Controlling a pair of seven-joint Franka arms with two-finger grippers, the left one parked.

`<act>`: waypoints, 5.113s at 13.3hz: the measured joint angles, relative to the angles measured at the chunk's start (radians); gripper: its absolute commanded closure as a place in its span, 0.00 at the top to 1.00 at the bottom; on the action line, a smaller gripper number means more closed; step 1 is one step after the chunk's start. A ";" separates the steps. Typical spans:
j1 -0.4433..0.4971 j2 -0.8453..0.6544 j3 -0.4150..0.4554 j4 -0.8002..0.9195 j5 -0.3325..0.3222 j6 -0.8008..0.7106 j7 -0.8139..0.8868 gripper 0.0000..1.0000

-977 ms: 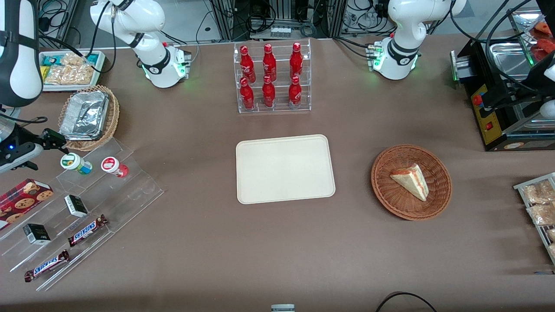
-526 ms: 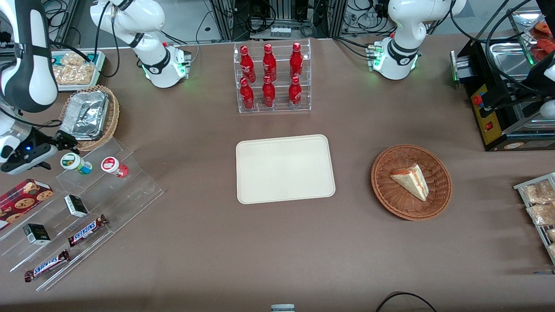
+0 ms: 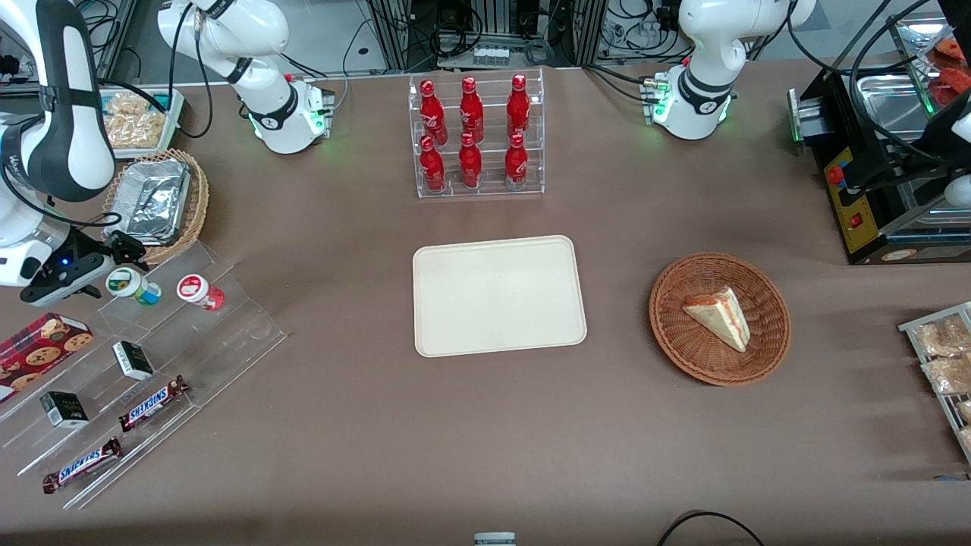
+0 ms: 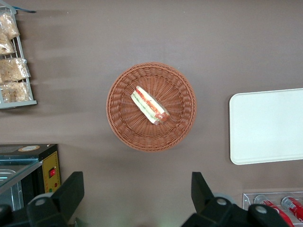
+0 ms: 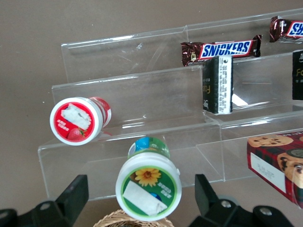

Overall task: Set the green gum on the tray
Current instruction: 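Close the right gripper around the green-lidded gum jar, then lift the gum jar and carry it over the cream tray, then lower the gum jar onto the tray and open the right gripper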

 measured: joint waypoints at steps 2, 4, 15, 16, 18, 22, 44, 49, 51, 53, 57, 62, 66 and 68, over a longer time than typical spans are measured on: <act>0.000 0.001 0.000 -0.006 0.000 0.004 0.000 1.00; -0.001 0.003 0.000 -0.007 0.000 0.008 -0.001 1.00; -0.016 0.025 -0.003 -0.007 0.000 0.037 -0.019 0.82; -0.015 0.025 -0.003 -0.007 0.003 0.037 -0.019 0.83; -0.013 0.025 -0.002 -0.007 0.006 0.037 -0.019 0.84; -0.012 0.025 -0.001 -0.007 0.006 0.037 -0.019 0.00; 0.643 0.023 0.020 0.406 0.048 -0.494 0.988 0.00; 0.843 0.184 0.021 0.472 0.073 -0.356 1.330 0.00; 0.892 0.270 0.021 0.485 0.079 -0.266 1.426 0.00; 0.940 0.348 0.020 0.520 0.079 -0.229 1.509 0.00; 1.024 0.499 0.021 0.633 0.082 -0.179 1.633 0.00; 1.054 0.683 0.053 0.665 0.117 0.025 1.658 0.00; 1.071 0.727 0.055 0.680 0.117 0.046 1.659 0.00; 1.072 0.734 0.054 0.681 0.117 0.046 1.658 0.00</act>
